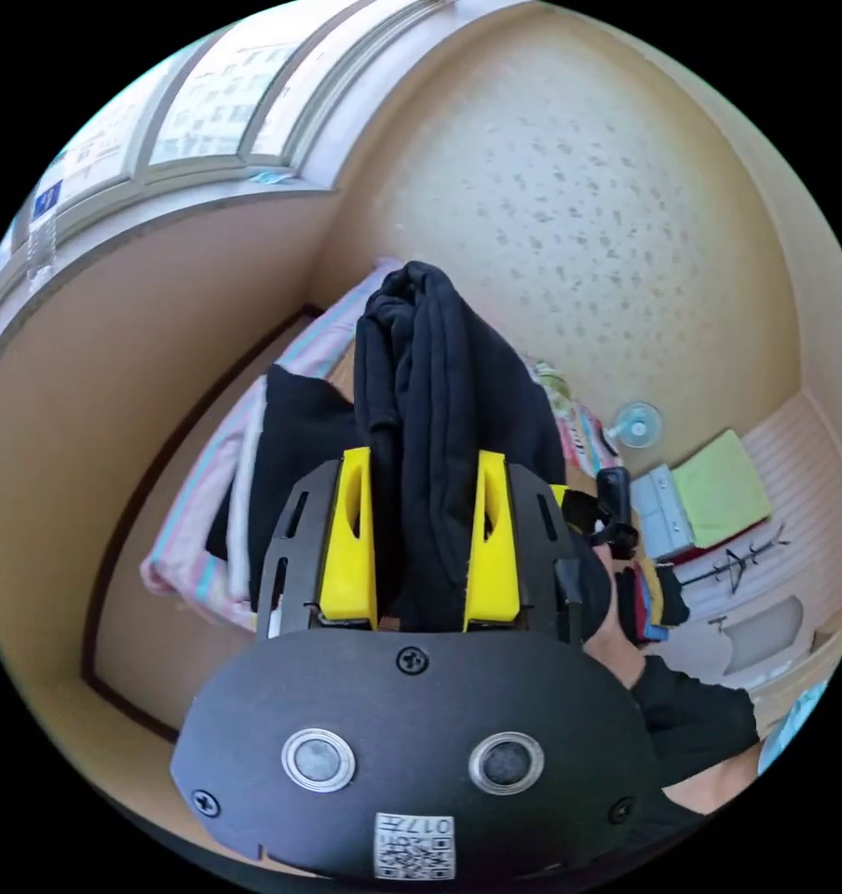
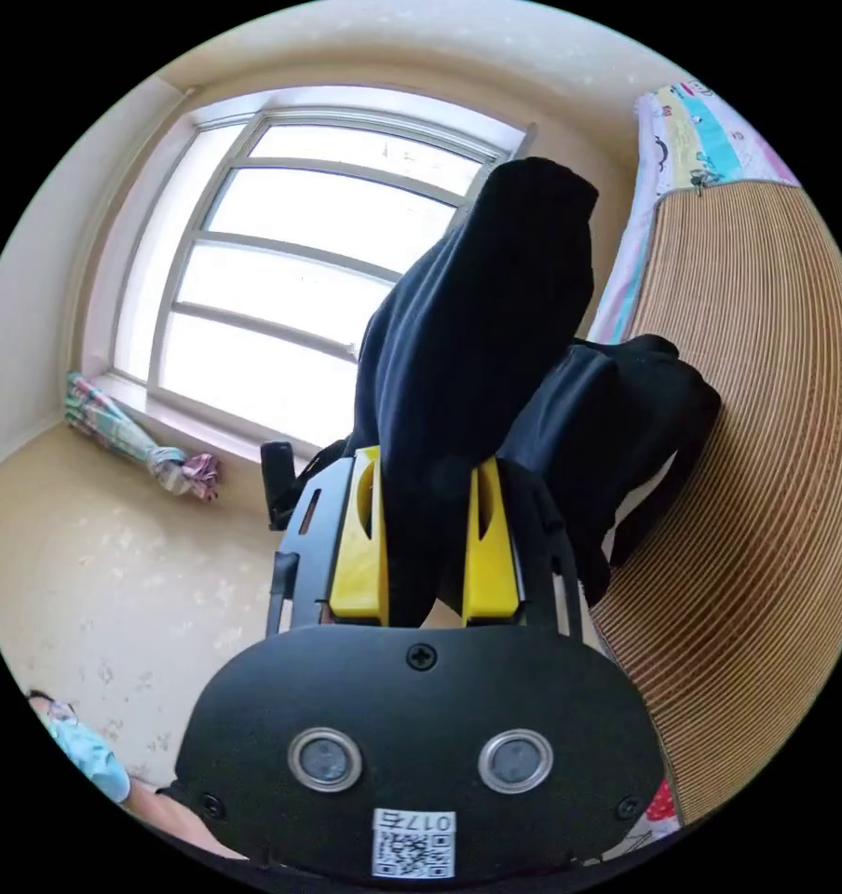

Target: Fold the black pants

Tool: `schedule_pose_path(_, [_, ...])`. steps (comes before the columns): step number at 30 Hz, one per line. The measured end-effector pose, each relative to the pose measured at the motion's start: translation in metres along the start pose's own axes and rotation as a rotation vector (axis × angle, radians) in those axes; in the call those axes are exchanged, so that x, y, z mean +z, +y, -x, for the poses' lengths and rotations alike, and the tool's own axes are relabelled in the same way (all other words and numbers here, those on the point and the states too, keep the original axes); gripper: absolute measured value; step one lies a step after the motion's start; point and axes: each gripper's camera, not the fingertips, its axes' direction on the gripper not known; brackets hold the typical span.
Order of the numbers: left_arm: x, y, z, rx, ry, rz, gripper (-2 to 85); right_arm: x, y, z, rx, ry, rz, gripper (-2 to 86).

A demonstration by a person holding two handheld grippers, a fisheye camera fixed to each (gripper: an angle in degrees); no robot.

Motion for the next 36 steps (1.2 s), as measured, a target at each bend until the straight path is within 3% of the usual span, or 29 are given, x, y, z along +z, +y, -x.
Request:
schedule_pose_path(4, [0.111, 0.008, 0.08, -0.039, -0.164, 0.13, 14.1, 0.1, -0.027, -0.07, 0.011, 0.404, 0.112, 13.6])
schedule_pose_path(5, [0.121, 0.016, 0.09, -0.059, -0.127, 0.107, 13.9, 0.11, -0.026, -0.087, 0.038, 0.44, 0.129, 13.7])
schedule_pose_path(7, [0.129, 0.036, 0.115, -0.158, 0.111, -0.035, 13.2, 0.103, -0.025, -0.093, 0.068, 0.381, 0.08, 14.2])
schedule_pose_path(12, [0.123, 0.033, 0.072, -0.064, -0.04, 0.018, 13.8, 0.108, -0.026, -0.063, -0.08, 0.478, 0.22, 15.2])
schedule_pose_path(17, [0.079, 0.073, 0.02, -0.043, -0.218, -0.073, 13.7, 0.026, 0.043, -0.063, -0.174, 0.262, 0.172, 10.1])
schedule_pose_path(19, [0.054, 0.124, -0.018, -0.014, -0.31, -0.168, 13.7, -0.008, 0.087, -0.078, -0.172, 0.261, 0.193, 8.1])
schedule_pose_path(24, [0.051, 0.258, -0.097, 0.106, -0.161, -0.291, 11.7, -0.129, 0.237, -0.146, 0.046, 0.462, 0.147, 3.3])
schedule_pose_path(26, [0.081, 0.292, -0.128, 0.176, -0.078, -0.19, 10.3, -0.191, 0.306, -0.176, 0.233, 0.575, 0.152, 2.4])
schedule_pose_path(28, [0.136, 0.326, -0.165, 0.223, -0.004, 0.037, 9.4, -0.239, 0.353, -0.188, 0.376, 0.61, 0.095, 2.1])
schedule_pose_path(32, [0.222, 0.369, -0.22, 0.227, 0.167, 0.243, 3.3, -0.343, 0.437, -0.165, 0.468, 0.603, -0.247, 2.0])
schedule_pose_path(35, [0.307, 0.38, -0.284, 0.335, 0.126, 0.538, 0.3, -0.403, 0.47, -0.128, 0.468, 0.736, -0.488, 3.6])
schedule_pose_path(36, [0.343, 0.384, -0.313, 0.429, 0.065, 0.712, -0.1, -0.414, 0.474, -0.12, 0.464, 0.765, -0.531, 4.1])
